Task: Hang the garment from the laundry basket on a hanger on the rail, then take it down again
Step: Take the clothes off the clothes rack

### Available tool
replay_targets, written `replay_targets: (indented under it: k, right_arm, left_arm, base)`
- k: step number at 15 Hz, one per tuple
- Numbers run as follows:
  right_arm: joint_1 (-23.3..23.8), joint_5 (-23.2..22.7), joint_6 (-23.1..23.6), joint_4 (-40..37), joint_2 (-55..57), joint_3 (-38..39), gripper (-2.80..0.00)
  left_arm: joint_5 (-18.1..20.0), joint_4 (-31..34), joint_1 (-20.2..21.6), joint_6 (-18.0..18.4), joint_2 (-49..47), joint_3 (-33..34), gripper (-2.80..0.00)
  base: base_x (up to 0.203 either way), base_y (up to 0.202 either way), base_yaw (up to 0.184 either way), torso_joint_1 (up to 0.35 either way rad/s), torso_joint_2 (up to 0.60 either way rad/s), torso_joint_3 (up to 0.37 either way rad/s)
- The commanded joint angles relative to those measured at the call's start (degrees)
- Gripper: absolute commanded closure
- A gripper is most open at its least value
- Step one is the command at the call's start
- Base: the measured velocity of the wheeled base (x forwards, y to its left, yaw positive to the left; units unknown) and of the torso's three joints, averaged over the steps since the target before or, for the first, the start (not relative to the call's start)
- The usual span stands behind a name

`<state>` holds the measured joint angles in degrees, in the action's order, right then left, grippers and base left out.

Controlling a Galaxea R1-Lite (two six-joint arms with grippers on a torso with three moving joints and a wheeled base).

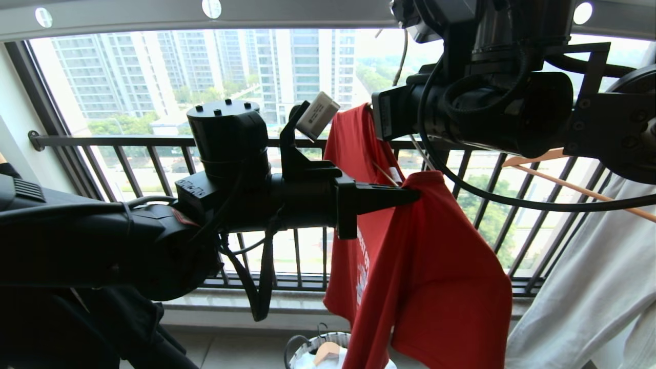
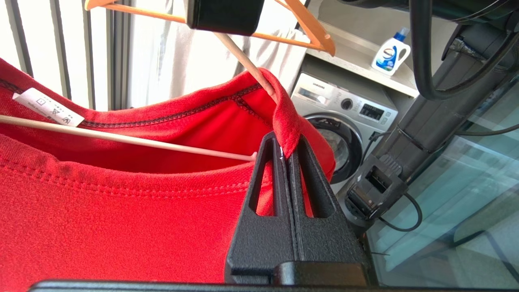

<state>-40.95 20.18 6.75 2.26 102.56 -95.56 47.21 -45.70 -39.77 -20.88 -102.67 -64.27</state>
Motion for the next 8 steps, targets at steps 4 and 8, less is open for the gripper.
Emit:
replay_targets:
  k: [4, 8]
  right_arm:
    - [-0.01, 0.13, 0.1, -0.26, 0.01, 0.05, 0.0]
    - [-0.01, 0.13, 0.1, -0.41, 0.01, 0.29, 0.0]
  left_arm:
    - [-0.03, 0.24, 0.04, -1.07, -0.37, -1.67, 0.0]
    - [-0.37, 0.24, 1.28, -1.51, -1.83, -2.96, -2.8]
  base:
    - [0.0, 0.0, 0.0, 0.0, 0.0, 0.0]
    - [0.0, 0.0, 0.0, 0.0, 0.0, 0.0]
